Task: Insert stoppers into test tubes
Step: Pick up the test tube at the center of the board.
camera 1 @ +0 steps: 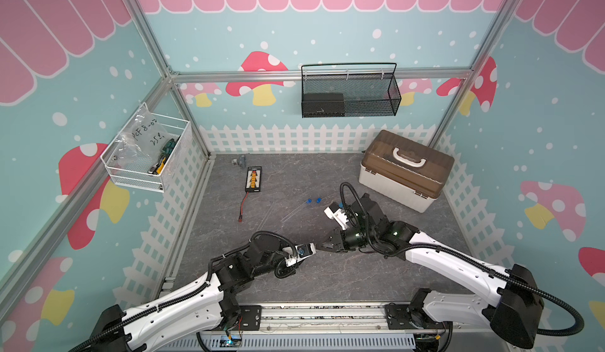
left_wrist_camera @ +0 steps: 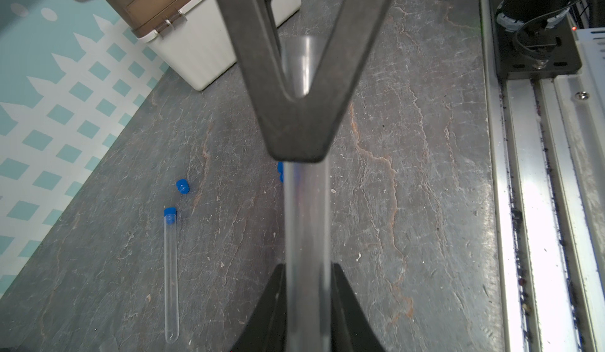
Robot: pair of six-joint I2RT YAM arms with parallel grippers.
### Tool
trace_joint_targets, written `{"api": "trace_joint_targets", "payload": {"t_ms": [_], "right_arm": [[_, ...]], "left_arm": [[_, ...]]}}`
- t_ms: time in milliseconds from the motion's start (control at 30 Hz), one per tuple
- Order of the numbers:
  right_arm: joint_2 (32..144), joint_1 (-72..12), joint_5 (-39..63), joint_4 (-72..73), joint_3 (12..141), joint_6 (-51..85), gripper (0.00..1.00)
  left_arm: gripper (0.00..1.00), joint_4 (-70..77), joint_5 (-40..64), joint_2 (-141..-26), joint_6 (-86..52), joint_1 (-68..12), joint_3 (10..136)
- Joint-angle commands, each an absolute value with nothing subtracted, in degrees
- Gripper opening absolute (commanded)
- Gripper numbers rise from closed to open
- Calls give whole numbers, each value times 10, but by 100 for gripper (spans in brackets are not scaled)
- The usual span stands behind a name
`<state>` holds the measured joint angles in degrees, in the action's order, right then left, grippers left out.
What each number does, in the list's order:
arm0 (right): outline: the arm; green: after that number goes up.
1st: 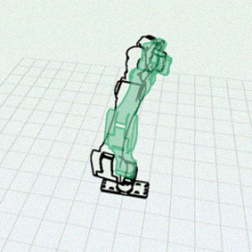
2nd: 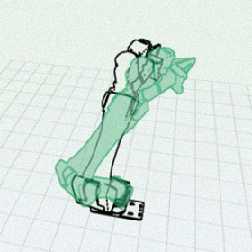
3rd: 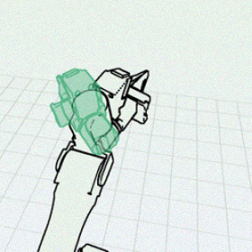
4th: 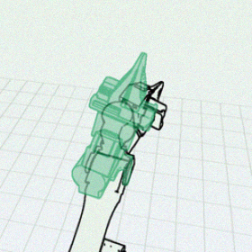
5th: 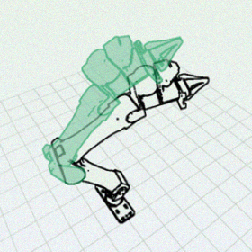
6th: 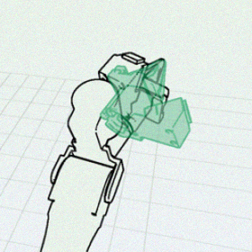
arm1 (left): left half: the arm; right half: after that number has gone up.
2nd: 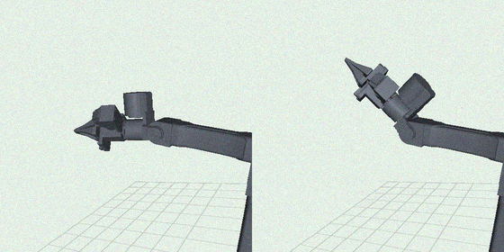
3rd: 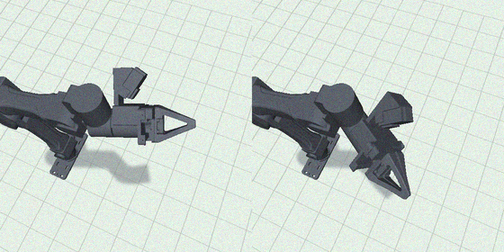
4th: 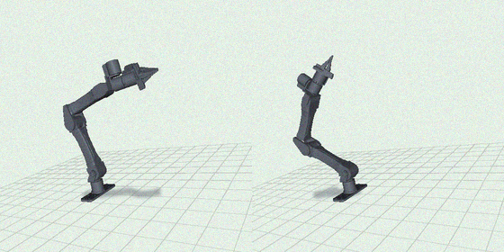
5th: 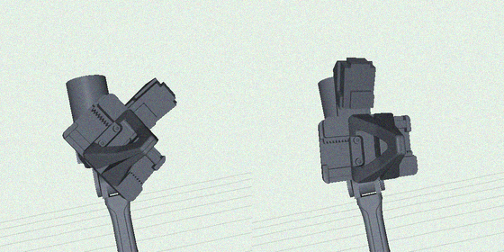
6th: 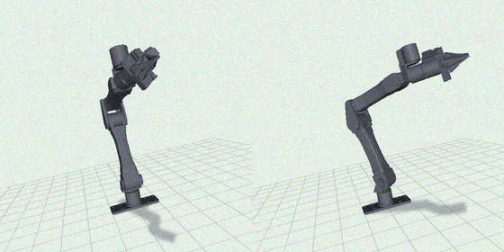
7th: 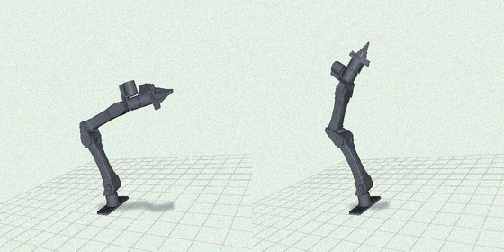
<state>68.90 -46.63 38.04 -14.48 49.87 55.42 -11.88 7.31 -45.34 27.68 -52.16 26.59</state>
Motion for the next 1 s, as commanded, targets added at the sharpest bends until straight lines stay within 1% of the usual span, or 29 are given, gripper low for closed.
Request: {"api": "trace_joint_targets", "payload": {"t_ms": [0,267,333,367,467,500,533,567,700,833,967], "right_arm": [[679,-472,387,-130,500,563,11],[682,-472,381,-130,497,564,11],[683,-472,379,-131,498,564,14],[683,-472,379,-130,500,564,18],[675,-470,368,-125,505,563,35],[670,-469,364,-116,503,568,39],[661,-466,357,-108,499,571,42],[652,-461,348,-106,497,570,44],[609,-418,315,-125,486,540,44],[582,-378,205,-248,516,398,42],[605,-342,124,-291,546,245,40]], "left_arm": [[24,-116,70,-456,290,-520,260],[13,-119,63,-447,295,-521,259],[11,-119,65,-446,295,-520,259],[10,-120,66,-446,294,-520,260],[8,-119,68,-447,290,-520,263],[6,-117,66,-446,286,-520,264],[2,-111,63,-446,279,-520,267],[0,-108,58,-447,271,-520,271],[0,-75,27,-450,207,-510,285],[0,-72,49,-467,172,-454,308],[0,-72,71,-488,140,-376,330]]}}
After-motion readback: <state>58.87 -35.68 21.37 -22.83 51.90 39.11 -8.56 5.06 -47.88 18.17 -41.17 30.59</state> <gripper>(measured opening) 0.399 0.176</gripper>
